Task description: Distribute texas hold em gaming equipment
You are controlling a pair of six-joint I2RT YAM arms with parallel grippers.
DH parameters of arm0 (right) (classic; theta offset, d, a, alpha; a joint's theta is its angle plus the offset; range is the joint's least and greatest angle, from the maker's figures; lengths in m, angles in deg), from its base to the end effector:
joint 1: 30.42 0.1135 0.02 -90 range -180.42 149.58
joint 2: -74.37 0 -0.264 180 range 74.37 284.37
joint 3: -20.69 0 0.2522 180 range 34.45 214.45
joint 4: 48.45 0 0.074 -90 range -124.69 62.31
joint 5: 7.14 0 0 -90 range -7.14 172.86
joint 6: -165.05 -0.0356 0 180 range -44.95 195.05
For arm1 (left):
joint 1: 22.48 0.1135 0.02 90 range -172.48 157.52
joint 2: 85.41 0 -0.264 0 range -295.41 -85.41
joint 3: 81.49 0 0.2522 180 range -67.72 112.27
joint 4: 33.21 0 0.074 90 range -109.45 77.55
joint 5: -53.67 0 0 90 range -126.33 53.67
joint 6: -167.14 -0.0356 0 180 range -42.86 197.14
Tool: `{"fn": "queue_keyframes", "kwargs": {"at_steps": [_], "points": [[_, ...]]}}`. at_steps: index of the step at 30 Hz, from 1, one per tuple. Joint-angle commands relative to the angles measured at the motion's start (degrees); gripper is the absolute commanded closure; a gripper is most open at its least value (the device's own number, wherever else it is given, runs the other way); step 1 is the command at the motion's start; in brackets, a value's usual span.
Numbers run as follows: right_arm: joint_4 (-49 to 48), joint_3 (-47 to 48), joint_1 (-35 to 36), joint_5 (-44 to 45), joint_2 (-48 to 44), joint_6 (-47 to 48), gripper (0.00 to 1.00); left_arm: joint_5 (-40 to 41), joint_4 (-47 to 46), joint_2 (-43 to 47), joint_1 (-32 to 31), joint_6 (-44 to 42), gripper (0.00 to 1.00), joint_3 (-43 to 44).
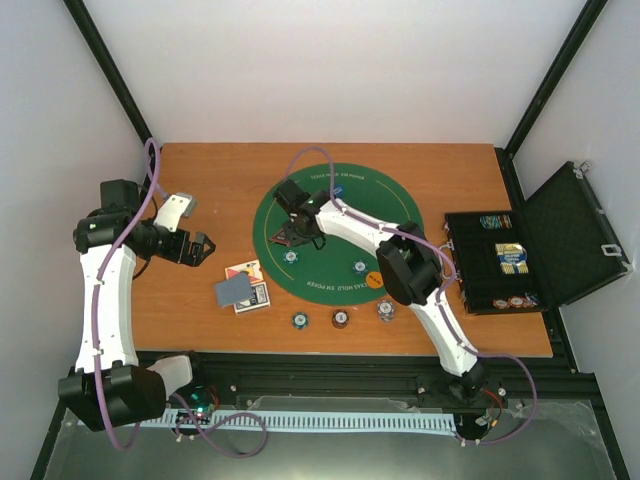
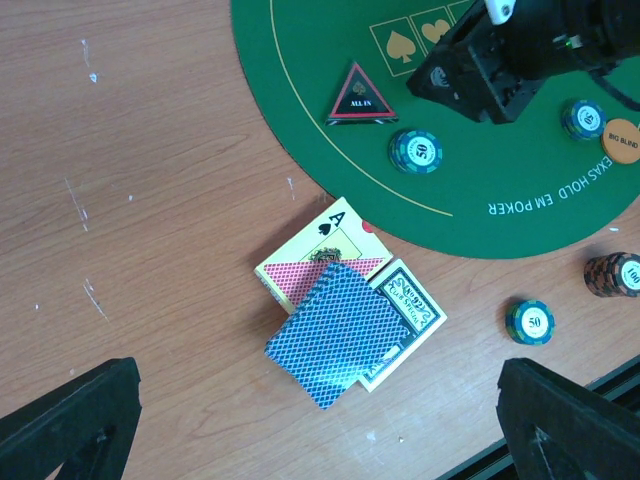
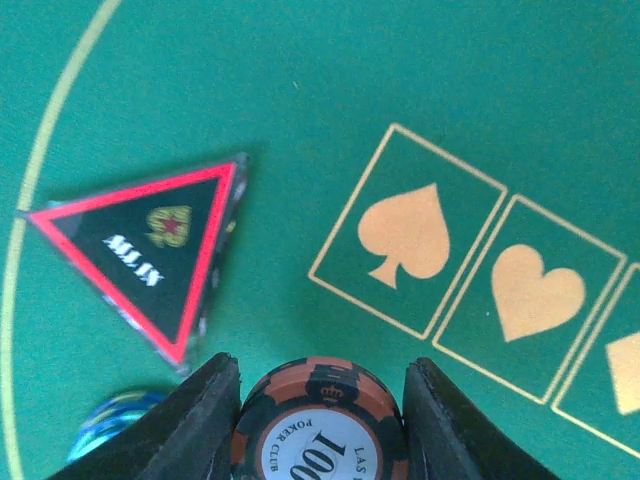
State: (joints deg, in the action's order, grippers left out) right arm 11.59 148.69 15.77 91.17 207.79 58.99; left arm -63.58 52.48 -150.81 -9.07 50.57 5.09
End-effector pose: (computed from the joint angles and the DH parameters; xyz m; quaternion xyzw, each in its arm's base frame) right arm 0.3484 0.3557 0.1821 -0.2384 0.9451 0.0490 0.2180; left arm 0.1893 0.0284 0.3493 0.1602 0.9357 -0.1426 0.2800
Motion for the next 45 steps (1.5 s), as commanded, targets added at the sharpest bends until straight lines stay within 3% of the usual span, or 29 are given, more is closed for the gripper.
{"fn": "queue_keyframes", "kwargs": {"at_steps": [1,17,23,26,29,35,40,45], "points": [[1.4,2.4,-0.6,-1.7,2.3,0.6,0.85,-0.9,0.1,0.1,0.3,-0.4,0.0,0.9],[1.3,5.0,-1.5,-4.7,6.1,-0.2,0.8,-0.8,0.1,0.2,0.3,-0.9,0.0,0.4],[2.8,7.6,-1.7,-4.7,6.5,0.8,0.63,-0.9,0.7,0.4,0.3,-1.0,0.0,0.9],[3.9,8.6,-1.7,-4.6,6.3,1.0,0.49,-0.9,1.1,0.6,0.3,-1.2,0.0,1.1],[4.5,8.6,-1.6,-4.1,4.6,1.1,0.4,-0.7,1.3,0.9,0.3,-1.3,0.0,1.1],[6.0,8.0,-1.6,-3.6,0.7,0.9,0.34,-0.6,1.8,1.2,0.3,-1.3,0.0,1.1],[3.4,-2.1,-0.5,-2.3,-8.2,0.4,0.32,0.0,2.0,1.9,0.3,-1.6,0.0,0.9],[-3.2,-24.3,1.6,-2.4,-23.6,-2.5,0.26,-0.6,2.2,1.6,0.3,-1.9,0.0,1.1]]}}
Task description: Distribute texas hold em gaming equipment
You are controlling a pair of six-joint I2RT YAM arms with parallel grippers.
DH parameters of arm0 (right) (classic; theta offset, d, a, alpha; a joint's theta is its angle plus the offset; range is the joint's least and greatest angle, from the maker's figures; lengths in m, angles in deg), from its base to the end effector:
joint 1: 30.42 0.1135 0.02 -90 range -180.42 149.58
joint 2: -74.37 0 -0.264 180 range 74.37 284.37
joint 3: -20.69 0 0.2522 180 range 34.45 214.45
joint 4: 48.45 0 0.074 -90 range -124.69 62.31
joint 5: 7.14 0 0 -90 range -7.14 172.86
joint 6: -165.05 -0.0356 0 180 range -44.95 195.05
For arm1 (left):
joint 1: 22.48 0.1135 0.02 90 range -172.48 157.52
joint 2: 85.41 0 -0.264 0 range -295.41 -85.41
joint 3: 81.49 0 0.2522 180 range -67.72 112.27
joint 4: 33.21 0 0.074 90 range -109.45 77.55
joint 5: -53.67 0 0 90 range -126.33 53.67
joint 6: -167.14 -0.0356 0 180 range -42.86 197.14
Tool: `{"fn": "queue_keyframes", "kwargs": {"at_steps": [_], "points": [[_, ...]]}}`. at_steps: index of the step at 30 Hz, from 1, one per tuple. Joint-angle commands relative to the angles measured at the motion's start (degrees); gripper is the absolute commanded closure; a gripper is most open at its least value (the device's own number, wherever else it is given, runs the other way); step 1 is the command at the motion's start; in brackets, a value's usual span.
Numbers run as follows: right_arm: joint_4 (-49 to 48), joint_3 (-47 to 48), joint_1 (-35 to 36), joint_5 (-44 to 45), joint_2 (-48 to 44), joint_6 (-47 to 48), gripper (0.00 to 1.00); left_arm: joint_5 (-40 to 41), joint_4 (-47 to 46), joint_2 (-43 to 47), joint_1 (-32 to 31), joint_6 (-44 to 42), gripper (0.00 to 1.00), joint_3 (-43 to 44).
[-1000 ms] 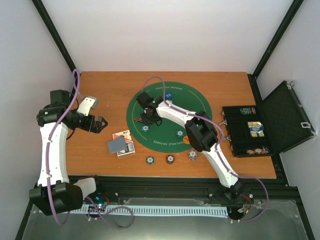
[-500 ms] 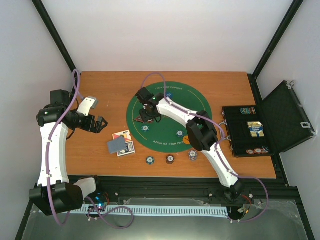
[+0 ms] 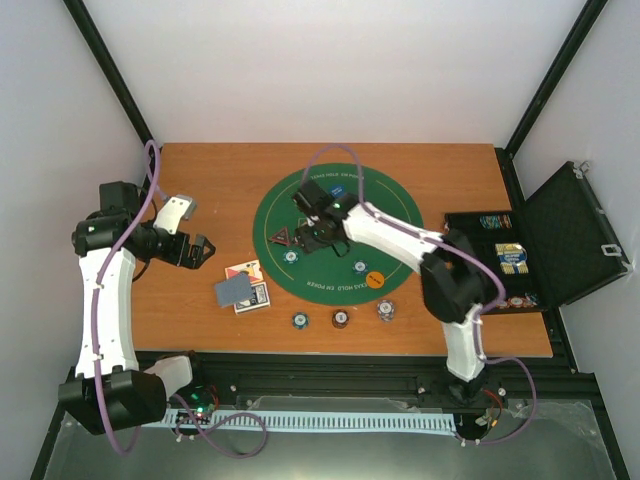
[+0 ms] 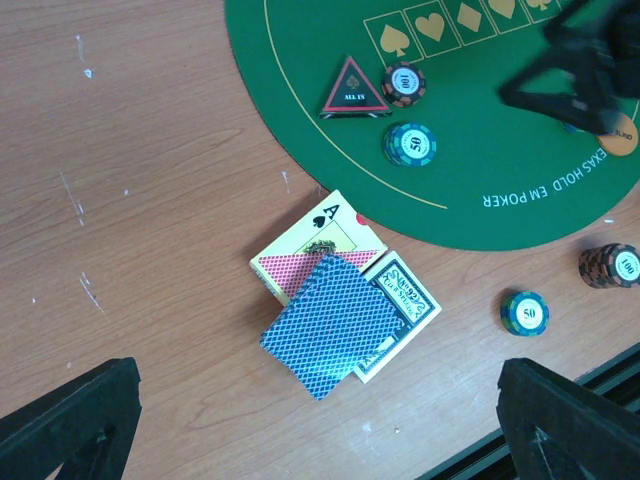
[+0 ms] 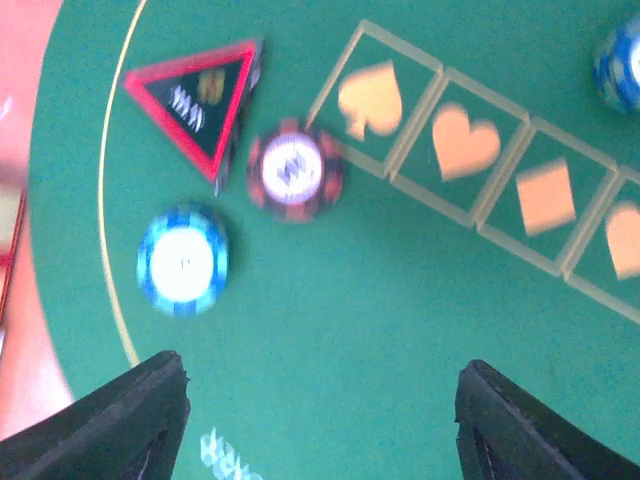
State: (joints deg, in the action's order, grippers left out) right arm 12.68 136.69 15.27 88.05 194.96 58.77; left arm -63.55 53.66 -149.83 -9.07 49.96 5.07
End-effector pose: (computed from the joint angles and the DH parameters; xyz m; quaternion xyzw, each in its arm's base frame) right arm 0.3172 0.3203 0.2208 -0.2387 0.9471 0.0702 0.2029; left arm 0.1835 0.0270 0.3511 0.1648 0.9354 -0.1416 0.2790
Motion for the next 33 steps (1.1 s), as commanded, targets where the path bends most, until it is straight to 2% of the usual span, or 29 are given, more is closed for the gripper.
{"fn": "queue_keyframes", "kwargs": {"at_steps": [1,4,7,12,18,24,33], "points": [[-5.2,-17.0,2.9,1.0,-13.9,-3.0,0.24,-0.9,1.0,0.5,0.3,-1.3,0.0,1.2],[-6.3,-29.0,6.3,2.7,-22.0,-6.6,0.2,-1.6,0.9,-0.1,0.3,-1.0,0.0,1.5],[-7.4,-37.2,9.5,3.0,-27.4,-10.6,0.18,-2.0,0.8,-0.4,0.3,-0.7,0.0,1.6],[-10.4,-45.1,13.8,1.7,-31.5,-15.1,0.16,-2.5,0.8,-0.6,0.3,-0.3,0.0,1.9],[-12.9,-47.2,15.5,0.6,-29.7,-16.7,0.17,-2.2,0.8,-0.6,0.3,-0.1,0.0,2.0],[-14.1,-47.2,15.7,0.5,-27.1,-16.5,0.26,-2.0,0.7,-0.4,0.3,-0.1,0.0,1.9],[-13.8,-47.5,15.7,2.6,-26.3,-16.0,0.32,-2.0,0.6,-0.5,0.3,-0.2,0.0,1.8]]}}
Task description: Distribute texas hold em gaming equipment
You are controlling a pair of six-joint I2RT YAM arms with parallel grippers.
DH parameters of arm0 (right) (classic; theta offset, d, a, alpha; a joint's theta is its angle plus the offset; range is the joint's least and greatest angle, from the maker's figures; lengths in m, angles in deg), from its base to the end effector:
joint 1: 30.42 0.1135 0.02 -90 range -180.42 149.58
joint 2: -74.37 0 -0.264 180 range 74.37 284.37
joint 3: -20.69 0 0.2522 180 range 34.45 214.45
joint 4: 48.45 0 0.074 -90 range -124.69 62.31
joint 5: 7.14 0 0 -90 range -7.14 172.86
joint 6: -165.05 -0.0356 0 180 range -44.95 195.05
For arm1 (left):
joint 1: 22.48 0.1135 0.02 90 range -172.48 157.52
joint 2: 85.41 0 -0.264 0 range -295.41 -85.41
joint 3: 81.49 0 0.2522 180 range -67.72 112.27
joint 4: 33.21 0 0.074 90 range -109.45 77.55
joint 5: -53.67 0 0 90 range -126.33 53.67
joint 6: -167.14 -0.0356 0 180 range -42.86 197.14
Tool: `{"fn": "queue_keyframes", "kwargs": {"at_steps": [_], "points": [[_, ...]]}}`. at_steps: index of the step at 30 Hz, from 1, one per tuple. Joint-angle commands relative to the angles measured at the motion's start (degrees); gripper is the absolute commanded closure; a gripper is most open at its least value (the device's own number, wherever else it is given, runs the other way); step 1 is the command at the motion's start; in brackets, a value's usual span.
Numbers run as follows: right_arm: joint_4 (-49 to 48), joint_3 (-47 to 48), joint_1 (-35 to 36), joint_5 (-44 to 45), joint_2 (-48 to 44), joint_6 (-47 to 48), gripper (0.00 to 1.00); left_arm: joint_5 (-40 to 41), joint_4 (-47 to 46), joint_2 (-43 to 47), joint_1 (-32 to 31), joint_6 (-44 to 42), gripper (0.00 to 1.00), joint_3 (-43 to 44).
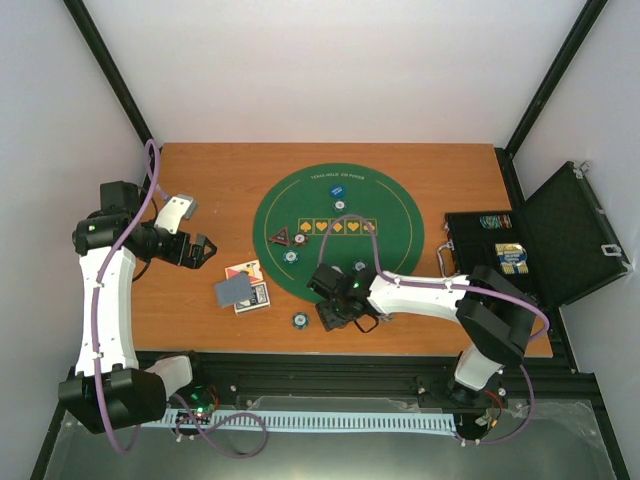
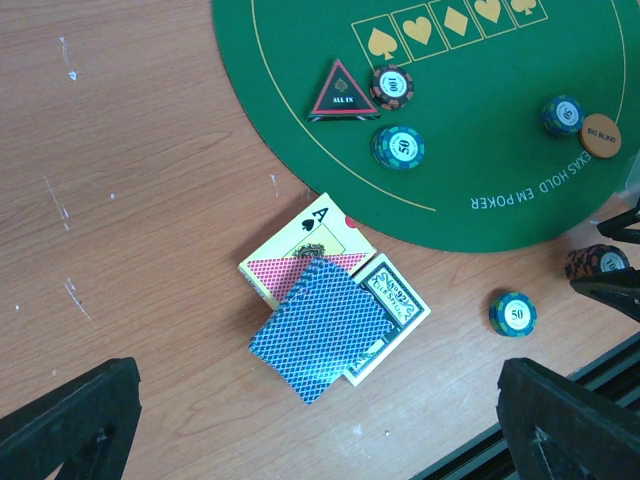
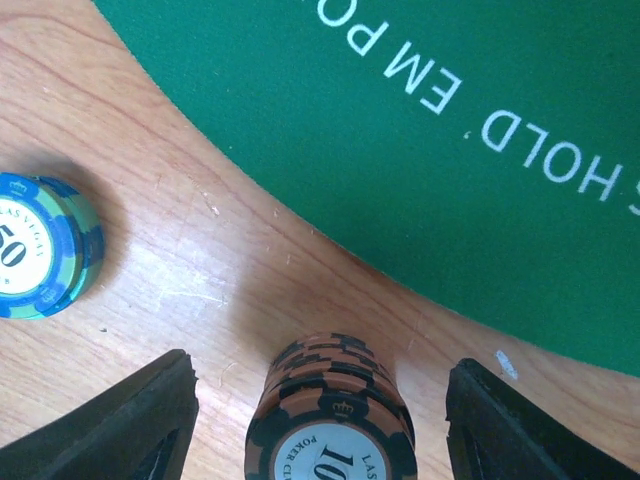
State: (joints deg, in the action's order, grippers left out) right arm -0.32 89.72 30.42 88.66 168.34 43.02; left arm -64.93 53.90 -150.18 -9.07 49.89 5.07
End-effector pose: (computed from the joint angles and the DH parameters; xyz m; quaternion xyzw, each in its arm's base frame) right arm 0.1487 0.2592 0.1658 -0.2385 0.9586 0.0720 0.1376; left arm 0.1845 0.0265 0.3503 0.1665 0.9334 -0.1543 0.2780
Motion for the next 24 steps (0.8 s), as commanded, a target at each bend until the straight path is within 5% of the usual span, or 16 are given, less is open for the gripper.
{"fn": "queue_keyframes", "kwargs": {"at_steps": [1,11,19,24], "points": [[-0.9,-0.6,0.6,2.0,0.3,-0.2,0.33,-0.7,0.4,-0.2,0.3,-0.1,0.0,1.8],[-1.8,-1.6,0.6,3.2,0.3,-0.6,0.49,-0.2,0.5,0.2,0.3,-0.3,0.0,1.7],[-1.7,-2.3,0.6,3.4,0.9,-0.1,0.5,-0.1,0.4,0.2,0.3,-0.3,0.0,1.8],[-1.5,-1.9,0.6,3.3,-0.1,-0.2,0.64,0.0,0.4,0.2,0.3,-0.4,0.0,1.6]]}}
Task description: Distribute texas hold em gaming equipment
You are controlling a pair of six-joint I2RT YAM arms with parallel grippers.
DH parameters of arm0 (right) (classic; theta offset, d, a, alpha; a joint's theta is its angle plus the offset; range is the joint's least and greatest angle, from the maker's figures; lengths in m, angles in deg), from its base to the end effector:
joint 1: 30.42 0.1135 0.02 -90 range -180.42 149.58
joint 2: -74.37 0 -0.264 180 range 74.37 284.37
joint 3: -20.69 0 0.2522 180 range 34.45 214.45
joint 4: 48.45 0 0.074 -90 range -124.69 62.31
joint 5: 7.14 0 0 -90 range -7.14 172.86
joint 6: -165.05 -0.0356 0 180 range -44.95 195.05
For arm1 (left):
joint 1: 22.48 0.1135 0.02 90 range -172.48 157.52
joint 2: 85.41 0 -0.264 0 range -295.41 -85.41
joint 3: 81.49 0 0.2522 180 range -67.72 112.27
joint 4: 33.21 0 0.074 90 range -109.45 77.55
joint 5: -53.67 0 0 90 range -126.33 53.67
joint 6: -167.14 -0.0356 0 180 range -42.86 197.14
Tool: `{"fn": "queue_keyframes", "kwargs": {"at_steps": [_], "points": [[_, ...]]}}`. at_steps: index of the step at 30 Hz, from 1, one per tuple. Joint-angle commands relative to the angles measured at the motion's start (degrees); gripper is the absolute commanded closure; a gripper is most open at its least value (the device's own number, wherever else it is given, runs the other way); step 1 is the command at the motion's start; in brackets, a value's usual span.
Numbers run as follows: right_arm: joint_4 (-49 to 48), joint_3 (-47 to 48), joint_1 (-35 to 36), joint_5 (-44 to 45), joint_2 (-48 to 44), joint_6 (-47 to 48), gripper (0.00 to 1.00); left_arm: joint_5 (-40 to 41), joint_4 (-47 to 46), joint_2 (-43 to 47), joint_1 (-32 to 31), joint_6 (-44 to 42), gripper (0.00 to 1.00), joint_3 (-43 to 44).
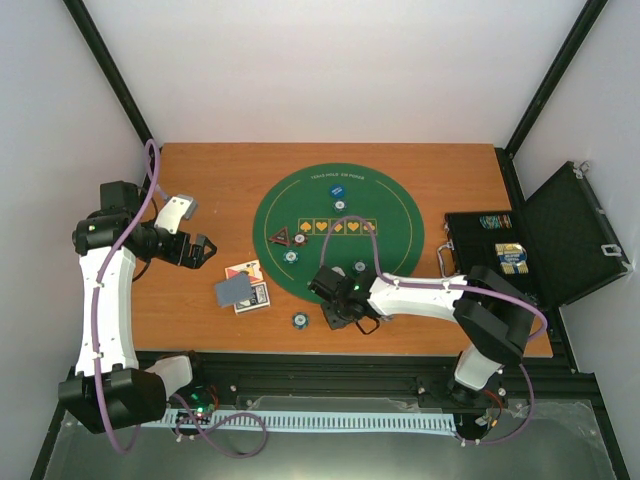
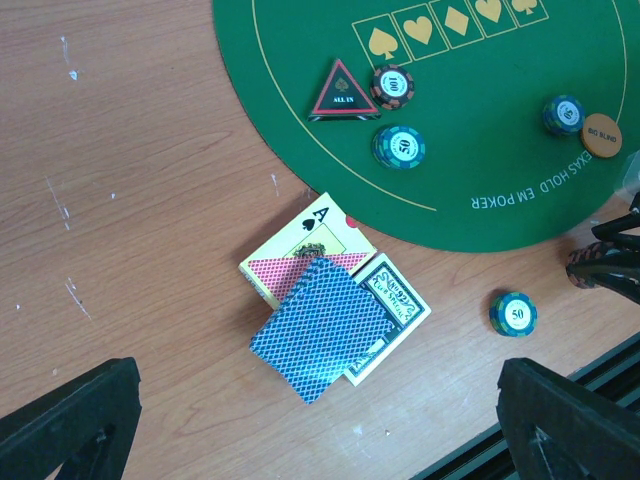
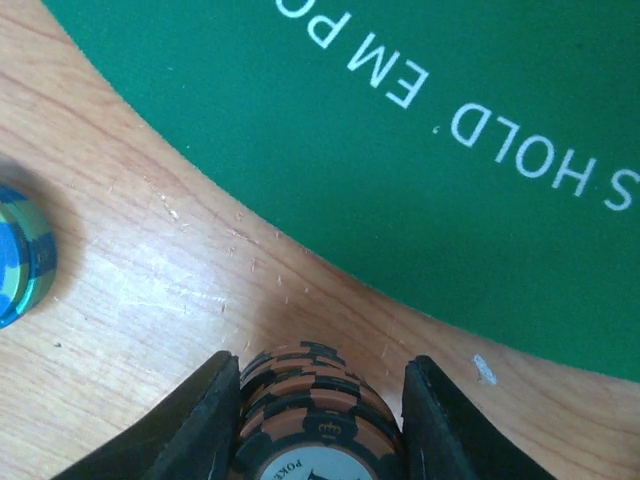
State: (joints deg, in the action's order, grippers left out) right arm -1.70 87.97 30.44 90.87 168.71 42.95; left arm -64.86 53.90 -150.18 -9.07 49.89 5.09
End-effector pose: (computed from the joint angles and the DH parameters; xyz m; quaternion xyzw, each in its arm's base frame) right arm 0.1480 0.2553 0.1571 -0.2357 0.9591 0.0542 0.1469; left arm 0.1845 0.0265 0.3504 0.1664 0.9335 -0.1537 0.2780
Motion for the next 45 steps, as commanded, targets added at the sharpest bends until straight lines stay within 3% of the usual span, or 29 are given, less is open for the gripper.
{"fn": "queue_keyframes", "kwargs": {"at_steps": [1,19,26,35,45], "points": [[-0.1,0.0,0.6,1.1,-0.7,-0.1,0.67,-0.1,0.5,0.2,0.3,-0.4,0.0,1.5],[5.5,6.3,0.5,1.5,-4.1,1.5,0.7,-0.1,0.5,0.4,0.3,-0.7,0.0,0.8],[9.6,18.7,-9.5,2.8,-0.2,8.6,0.71,-0.1,0.7,0.5,0.3,-0.7,0.0,1.0],[11.3,41.6,-26.6,-0.2,18.2,17.1,0.71,-0.1,1.1,0.3,0.4,-1.0,0.0,1.2],[15.7,66.5,-34.5,-2.4,41.4,18.8,0.71,-0.3,-0.2,-1.8,0.3,-1.1,0.0,1.1]]}}
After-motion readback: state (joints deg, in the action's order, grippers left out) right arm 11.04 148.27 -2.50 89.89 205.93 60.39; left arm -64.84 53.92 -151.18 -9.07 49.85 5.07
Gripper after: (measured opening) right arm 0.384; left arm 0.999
